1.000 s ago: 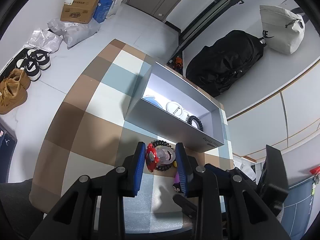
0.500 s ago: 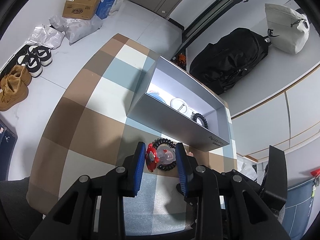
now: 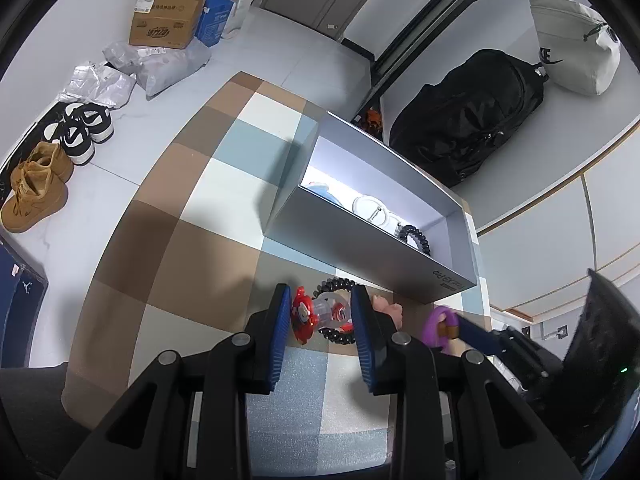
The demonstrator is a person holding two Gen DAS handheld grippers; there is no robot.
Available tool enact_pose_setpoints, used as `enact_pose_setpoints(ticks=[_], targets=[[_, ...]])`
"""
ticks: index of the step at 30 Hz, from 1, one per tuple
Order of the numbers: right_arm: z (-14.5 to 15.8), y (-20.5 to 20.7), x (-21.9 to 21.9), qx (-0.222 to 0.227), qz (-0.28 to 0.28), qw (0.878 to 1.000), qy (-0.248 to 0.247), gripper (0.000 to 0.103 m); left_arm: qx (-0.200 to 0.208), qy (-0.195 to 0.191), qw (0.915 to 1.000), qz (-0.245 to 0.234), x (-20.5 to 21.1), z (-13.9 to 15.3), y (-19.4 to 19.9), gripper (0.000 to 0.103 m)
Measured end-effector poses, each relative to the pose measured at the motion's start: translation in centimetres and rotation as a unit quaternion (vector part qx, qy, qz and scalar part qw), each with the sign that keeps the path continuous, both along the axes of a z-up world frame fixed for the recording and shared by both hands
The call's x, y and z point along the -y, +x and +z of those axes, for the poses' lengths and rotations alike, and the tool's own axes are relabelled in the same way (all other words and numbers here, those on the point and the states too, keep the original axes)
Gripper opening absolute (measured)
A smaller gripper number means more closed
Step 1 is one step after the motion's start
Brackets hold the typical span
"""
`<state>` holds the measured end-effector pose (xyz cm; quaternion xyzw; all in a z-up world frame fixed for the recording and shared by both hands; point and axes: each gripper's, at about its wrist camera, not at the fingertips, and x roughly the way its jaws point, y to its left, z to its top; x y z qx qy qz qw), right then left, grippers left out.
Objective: Organize jewelry
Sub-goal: 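Grasp the purple ring bracelet with the right gripper while the left gripper holds the red charm, then carry the red charm and purple bracelet into the silver box and open both grippers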
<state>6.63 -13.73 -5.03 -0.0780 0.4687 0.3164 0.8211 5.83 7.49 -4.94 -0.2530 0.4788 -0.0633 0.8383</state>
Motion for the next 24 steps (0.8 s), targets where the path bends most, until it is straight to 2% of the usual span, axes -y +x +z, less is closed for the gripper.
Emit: enact_pose_setpoints(ticks=[10, 19, 24], targets=[[3.4, 0.6, 1.9, 0.01, -0.02, 0.997, 0.078, 0.054, 0.009, 0.019, 0.9996, -0.021, 1.9, 1.0, 0.6, 0.025], [4.7, 3.0, 2.4, 0.008, -0.039, 0.992, 0.118, 0.054, 0.019, 0.041, 0.9984, -0.034, 3.3, 3.2, 2.7, 0.025], [4.6, 4.2, 2.7, 0.001, -0.047, 0.991, 0.127, 0.054, 0.016, 0.035, 0.999, -0.023, 3.3, 3.3, 4.4, 0.025]])
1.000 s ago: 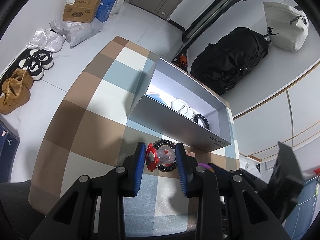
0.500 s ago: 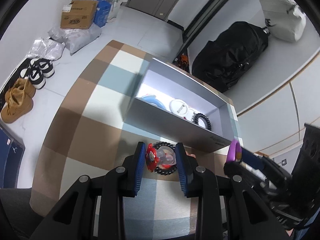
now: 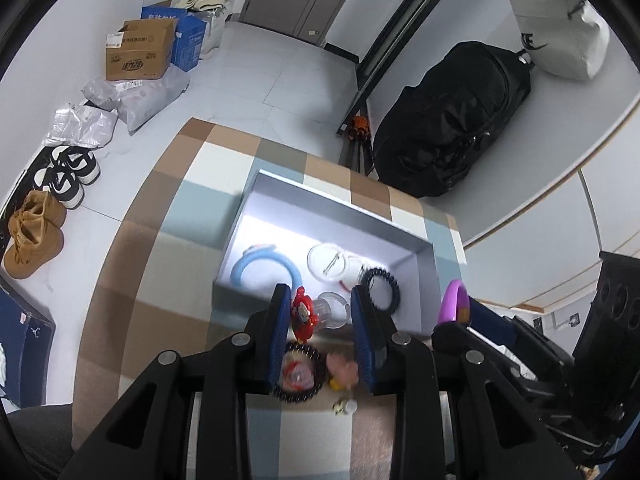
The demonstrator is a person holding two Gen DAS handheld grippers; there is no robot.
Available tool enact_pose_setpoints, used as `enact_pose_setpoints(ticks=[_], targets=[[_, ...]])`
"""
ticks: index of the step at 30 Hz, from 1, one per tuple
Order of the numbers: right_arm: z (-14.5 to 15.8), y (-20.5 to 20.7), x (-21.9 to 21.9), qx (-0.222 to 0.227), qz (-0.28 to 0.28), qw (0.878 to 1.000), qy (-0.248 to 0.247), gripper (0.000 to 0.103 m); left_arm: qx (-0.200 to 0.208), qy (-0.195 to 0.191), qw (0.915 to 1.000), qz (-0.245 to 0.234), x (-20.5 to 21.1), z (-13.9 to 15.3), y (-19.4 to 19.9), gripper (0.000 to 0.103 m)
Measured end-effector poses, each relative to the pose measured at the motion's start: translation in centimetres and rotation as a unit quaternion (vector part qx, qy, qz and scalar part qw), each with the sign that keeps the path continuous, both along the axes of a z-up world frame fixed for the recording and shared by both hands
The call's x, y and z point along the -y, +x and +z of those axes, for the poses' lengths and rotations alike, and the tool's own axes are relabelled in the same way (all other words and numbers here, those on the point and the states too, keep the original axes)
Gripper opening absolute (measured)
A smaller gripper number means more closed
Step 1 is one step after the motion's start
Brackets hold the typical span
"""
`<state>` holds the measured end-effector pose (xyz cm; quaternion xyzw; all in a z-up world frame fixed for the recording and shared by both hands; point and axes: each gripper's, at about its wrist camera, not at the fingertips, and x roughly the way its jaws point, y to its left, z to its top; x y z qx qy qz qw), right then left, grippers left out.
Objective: Organize jewelry
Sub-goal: 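Carry the red charm and purple bracelet into the silver box and open both grippers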
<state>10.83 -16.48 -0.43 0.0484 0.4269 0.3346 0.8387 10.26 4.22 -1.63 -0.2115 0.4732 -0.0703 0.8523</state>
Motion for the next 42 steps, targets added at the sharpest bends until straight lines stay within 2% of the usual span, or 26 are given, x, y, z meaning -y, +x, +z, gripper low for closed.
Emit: enact_pose_setpoints(ticks=[6, 14, 24, 31, 40, 42], targets=[[0.3, 1.8, -0.1, 0.002, -0.006, 1.0, 0.007, 0.054, -0.018, -0.012, 0.9997, -0.009, 0.2, -0.5, 2.2, 0.025], [-0.6, 4.5, -0.1, -0.025, -0.013, 0.999, 0.027, 0.054, -0.024, -0.021, 0.9992, -0.025, 0.5, -1.2, 5.1, 0.025], [-2.3, 6.4, -0.2, -0.055, -0.02, 0.998, 0.03, 0.054, -0.04, -0.055, 0.997, -0.037, 0.4, -2.2, 6.3, 0.025], [-2.4, 7.0, -0.2, -0.062, -0.024, 0.997, 0.038, 0.054, -0.049, -0.069, 0.9959, -0.033, 0.1, -2.8, 6.6, 0.025], [-2.7, 7.1, 0.4, -0.069, -0.039, 0.996, 0.037, 0.056, -0.06, -0.108, 0.9915, -0.04, 0.1, -3.1, 6.9, 0.026], [-2.6, 7.1, 0.5, -0.065, -0.041, 0.996, 0.042, 0.056, -0.061, -0.105, 0.9918, -0.041, 0.1, -3.0, 6.9, 0.026]])
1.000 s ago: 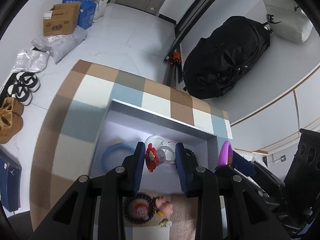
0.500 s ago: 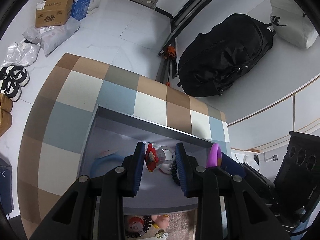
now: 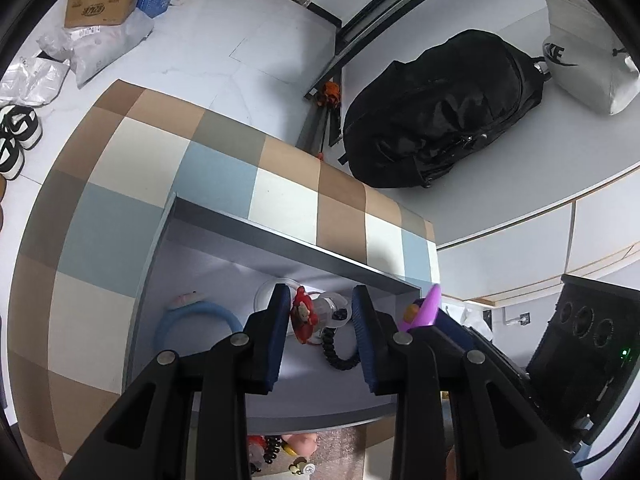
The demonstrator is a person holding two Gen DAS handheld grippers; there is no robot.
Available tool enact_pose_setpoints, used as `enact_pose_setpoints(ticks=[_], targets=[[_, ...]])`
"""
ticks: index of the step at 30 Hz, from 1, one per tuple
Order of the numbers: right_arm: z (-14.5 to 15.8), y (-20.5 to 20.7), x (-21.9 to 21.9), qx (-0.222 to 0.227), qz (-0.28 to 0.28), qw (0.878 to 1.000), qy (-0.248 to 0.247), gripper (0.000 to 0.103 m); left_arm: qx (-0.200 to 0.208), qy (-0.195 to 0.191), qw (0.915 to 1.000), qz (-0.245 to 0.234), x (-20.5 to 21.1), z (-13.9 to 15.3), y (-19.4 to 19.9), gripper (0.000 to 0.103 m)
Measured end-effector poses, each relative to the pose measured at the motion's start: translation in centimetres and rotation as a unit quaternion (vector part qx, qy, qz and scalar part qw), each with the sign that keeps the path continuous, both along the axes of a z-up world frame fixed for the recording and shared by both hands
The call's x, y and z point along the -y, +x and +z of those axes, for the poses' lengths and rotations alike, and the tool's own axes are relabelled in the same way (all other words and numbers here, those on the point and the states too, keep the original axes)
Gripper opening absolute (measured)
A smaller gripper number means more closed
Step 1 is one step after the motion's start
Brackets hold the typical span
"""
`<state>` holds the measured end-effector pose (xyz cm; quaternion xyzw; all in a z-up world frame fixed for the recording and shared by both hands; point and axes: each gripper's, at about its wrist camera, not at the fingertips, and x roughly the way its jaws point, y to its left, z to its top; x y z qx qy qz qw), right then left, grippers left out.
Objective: Organize jewelry
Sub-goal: 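Carry the red charm and purple bracelet into the silver box and open both grippers, then withdraw both grippers from the box over the remaining items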
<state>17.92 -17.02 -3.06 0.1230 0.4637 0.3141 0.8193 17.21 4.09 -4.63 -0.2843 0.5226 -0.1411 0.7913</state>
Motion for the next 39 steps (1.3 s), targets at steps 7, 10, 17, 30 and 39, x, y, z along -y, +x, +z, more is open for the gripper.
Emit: enact_pose_setpoints(ticks=[7, 10, 17, 30, 39], targets=[[0.6, -0.6, 0.4, 0.016, -0.004, 1.0, 0.005, 0.071, 0.031, -0.022, 0.9991, 0.02, -0.8, 1.0, -0.7, 0.062], [0.9, -0.9, 0.6, 0.025, -0.008, 1.0, 0.003, 0.074, 0.039, -0.013, 0.9988, 0.026, -1.1, 1.4, -1.0, 0.063], [1.2, -1.4, 1.5, 0.029, -0.021, 0.999, 0.001, 0.082, 0.062, -0.004, 0.9979, 0.016, -0.9, 2.5, -1.9, 0.063], [2.0, -3.4, 2.1, 0.041, -0.028, 0.999, -0.008, 0.087, 0.114, 0.072, 0.9909, 0.0, 0.2, 4.2, -5.2, 0.079], [2.5, -5.7, 2.2, 0.059, -0.024, 0.998, -0.017, 0.09, 0.142, 0.133, 0.9809, 0.002, 0.9, 4.8, -7.6, 0.079]])
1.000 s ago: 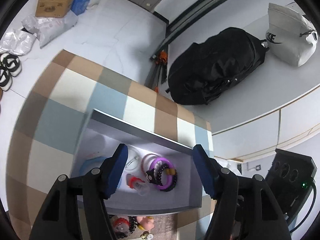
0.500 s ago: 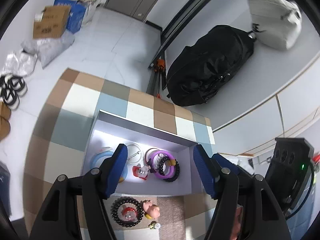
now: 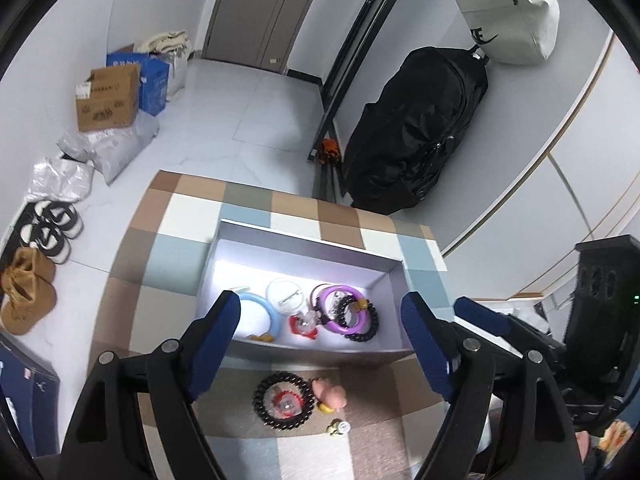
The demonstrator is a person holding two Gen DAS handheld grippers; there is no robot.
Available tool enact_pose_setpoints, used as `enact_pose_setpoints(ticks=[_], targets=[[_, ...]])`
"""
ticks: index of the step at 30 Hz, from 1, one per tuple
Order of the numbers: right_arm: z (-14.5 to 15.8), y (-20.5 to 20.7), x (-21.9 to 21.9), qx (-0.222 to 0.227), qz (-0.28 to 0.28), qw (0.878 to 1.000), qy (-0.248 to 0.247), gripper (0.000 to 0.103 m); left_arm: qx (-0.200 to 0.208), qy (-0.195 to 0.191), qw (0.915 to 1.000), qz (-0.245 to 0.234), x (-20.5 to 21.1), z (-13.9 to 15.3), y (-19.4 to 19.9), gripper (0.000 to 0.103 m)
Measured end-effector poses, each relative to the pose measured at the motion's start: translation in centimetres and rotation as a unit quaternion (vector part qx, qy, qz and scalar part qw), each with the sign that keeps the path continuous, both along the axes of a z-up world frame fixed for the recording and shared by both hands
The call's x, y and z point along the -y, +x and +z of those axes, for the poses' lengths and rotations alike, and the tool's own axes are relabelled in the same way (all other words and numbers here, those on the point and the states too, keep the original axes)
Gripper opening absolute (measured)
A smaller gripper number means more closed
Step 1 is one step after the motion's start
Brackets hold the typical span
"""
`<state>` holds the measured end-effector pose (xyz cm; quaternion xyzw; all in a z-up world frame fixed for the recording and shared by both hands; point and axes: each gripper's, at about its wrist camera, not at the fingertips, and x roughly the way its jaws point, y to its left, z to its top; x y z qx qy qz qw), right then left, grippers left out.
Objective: Organize jewelry
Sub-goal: 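Withdraw both grippers from the box over the remaining items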
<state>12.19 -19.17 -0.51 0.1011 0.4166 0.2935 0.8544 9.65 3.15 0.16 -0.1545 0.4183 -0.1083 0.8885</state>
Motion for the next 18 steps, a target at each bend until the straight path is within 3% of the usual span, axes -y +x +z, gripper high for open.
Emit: enact_pose_setpoints(ticks=[3, 5, 7, 18], targets=[[0.2, -0.9, 0.0, 0.005, 0.003, 1.0, -0.005, 0.09, 0.004, 0.013, 0.9999, 0.001, 0.1, 0.2, -0.7, 0.08], [0.3, -1.6, 0.1, 0.006, 0.003, 1.0, -0.007, 0.091, 0.006, 0.017, 0.9998, 0.003, 0.1, 0.2, -1.3, 0.088], [0.3, -2.1, 0.1, 0.007, 0.005, 1.0, -0.011, 0.093, 0.012, 0.02, 0.9997, 0.007, 0.0, 0.0, -1.9, 0.09], [0.4, -3.8, 0.5, 0.022, 0.001, 0.999, -0.045, 0.098, -0.027, 0.016, 0.9995, -0.004, 0.0, -2.3, -4.0, 0.091]])
